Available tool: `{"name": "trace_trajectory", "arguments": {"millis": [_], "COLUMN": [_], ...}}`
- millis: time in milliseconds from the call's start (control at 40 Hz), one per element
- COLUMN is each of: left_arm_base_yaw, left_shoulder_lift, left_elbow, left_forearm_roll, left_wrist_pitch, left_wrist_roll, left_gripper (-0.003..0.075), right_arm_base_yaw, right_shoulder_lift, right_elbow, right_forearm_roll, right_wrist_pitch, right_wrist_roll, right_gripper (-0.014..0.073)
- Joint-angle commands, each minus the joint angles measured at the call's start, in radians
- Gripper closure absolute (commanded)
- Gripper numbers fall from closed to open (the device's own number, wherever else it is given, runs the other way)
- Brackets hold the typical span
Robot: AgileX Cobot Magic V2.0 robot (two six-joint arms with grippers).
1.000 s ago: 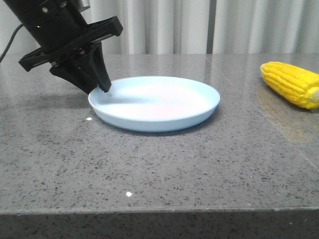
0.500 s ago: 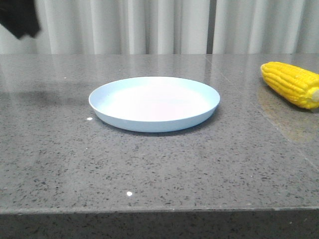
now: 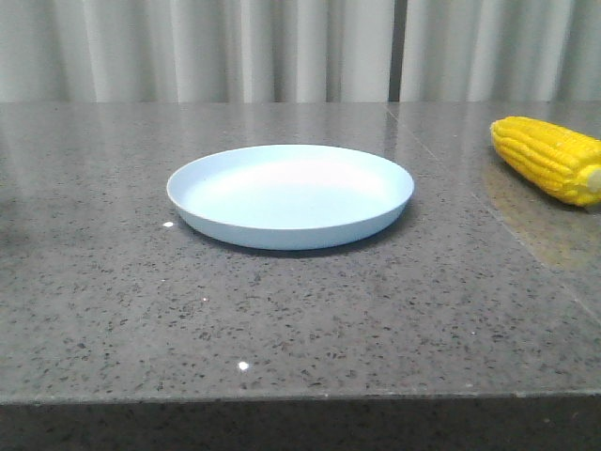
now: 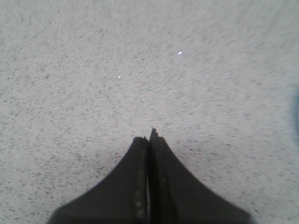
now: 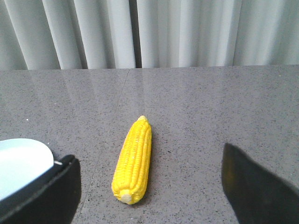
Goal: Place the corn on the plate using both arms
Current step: 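Release the plate and raise the left gripper away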
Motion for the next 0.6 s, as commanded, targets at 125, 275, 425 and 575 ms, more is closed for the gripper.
{"name": "trace_trajectory", "arguments": {"millis": [125, 275, 425, 575], "left_arm_base_yaw": [-0.038, -0.038, -0.038, -0.038], "left_shoulder_lift": [-0.372, -0.585, -0.71, -0.754], "left_elbow": [0.28, 0.409, 0.457, 0.464], "left_forearm_roll": [0.003, 0.016, 0.016, 0.016], "left_wrist_pitch": [-0.32, -0.388, -0.388, -0.401], "left_wrist_roll": [-0.009, -0.009, -0.009, -0.009], "left_gripper": [0.0741, 0.0741, 0.0741, 0.0741], "right_arm_base_yaw": [-0.007, -0.007, -0.007, -0.007], "right_shoulder_lift": [0.013, 0.013, 0.013, 0.013], "right_elbow": [-0.036, -0.036, -0.036, -0.036], "right_forearm_roll": [-0.005, -0.005, -0.005, -0.005], "right_wrist_pitch": [-0.073, -0.073, -0.073, -0.073], "right_wrist_roll": [-0.009, -0.009, -0.009, -0.009], "right_gripper": [-0.0039, -0.0039, -0.0039, -0.0039]}}
